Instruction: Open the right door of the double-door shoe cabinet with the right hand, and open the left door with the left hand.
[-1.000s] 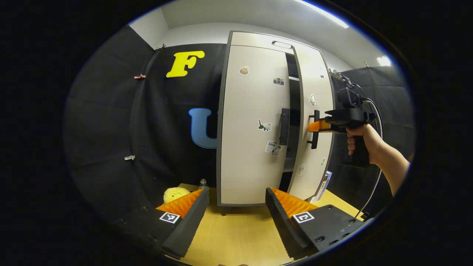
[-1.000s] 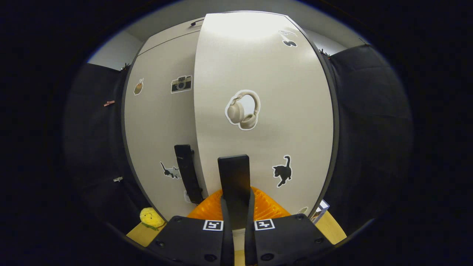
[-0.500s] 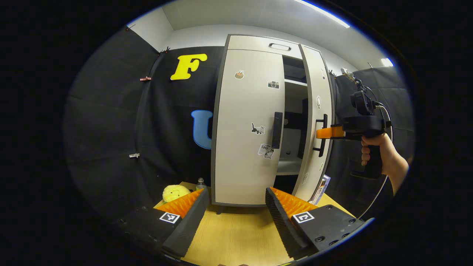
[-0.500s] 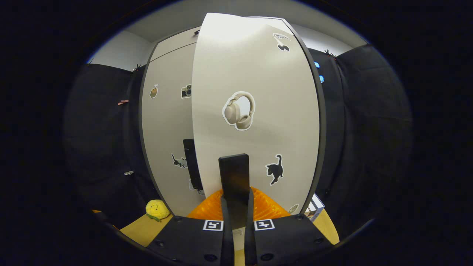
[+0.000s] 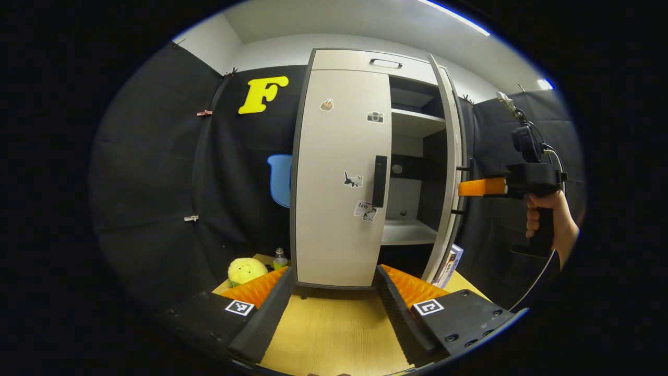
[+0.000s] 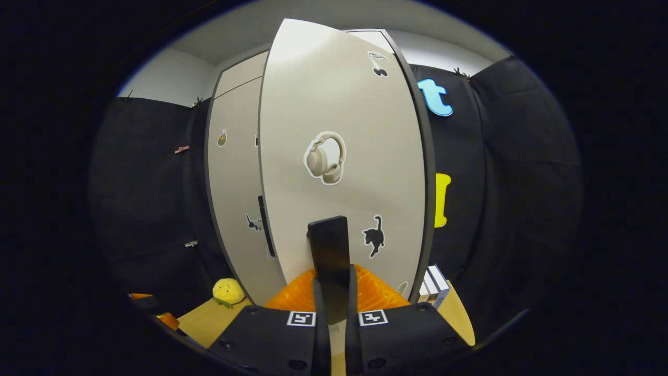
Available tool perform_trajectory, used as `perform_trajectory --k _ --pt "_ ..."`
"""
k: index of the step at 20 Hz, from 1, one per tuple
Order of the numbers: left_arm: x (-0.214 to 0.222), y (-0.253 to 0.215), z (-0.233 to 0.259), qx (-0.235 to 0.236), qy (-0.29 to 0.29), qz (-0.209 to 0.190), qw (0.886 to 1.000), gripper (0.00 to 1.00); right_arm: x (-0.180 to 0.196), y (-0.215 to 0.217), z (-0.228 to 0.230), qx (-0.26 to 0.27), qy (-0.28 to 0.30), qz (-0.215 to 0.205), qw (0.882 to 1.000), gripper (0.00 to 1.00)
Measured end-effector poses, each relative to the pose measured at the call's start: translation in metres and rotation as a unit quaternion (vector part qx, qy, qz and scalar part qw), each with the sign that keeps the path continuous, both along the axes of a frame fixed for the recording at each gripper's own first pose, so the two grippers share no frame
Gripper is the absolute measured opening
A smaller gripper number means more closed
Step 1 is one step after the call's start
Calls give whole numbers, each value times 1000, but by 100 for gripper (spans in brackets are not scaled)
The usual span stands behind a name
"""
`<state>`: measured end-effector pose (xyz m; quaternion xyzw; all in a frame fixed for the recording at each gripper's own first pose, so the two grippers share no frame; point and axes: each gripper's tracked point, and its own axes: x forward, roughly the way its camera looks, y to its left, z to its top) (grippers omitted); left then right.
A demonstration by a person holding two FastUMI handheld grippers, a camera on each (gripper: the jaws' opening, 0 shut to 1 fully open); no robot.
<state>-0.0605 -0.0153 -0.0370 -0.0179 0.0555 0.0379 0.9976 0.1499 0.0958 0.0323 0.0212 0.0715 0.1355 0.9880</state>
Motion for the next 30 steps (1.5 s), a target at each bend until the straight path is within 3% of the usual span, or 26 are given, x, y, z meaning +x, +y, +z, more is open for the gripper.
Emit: perform_trajectory --k 13,19,20,22,24,26,30 --pt "4 -36 0 -1 5 -16 1000 95 -15 -58 5 -28 -8 -38 999 14" --pt "3 -49 -4 -12 9 -26 1000 95 -12 -119 5 -61 -8 -101 993 13" --pt "3 -51 -7 -11 12 -29 999 95 -14 -123 8 -41 -3 -96 995 7" --pt "3 -56 -11 -13 18 -37 999 95 -24 -104 6 11 11 -73 997 8" --pt "2 -63 -11 -13 21 -44 999 95 -29 -106 1 -7 8 -70 997 11" --pt "3 -62 -7 -8 16 -48 999 95 -34 -115 0 -29 6 -79 996 8" --pt "10 -59 -7 6 11 -56 998 95 -73 -113 -9 -13 15 -88 996 8"
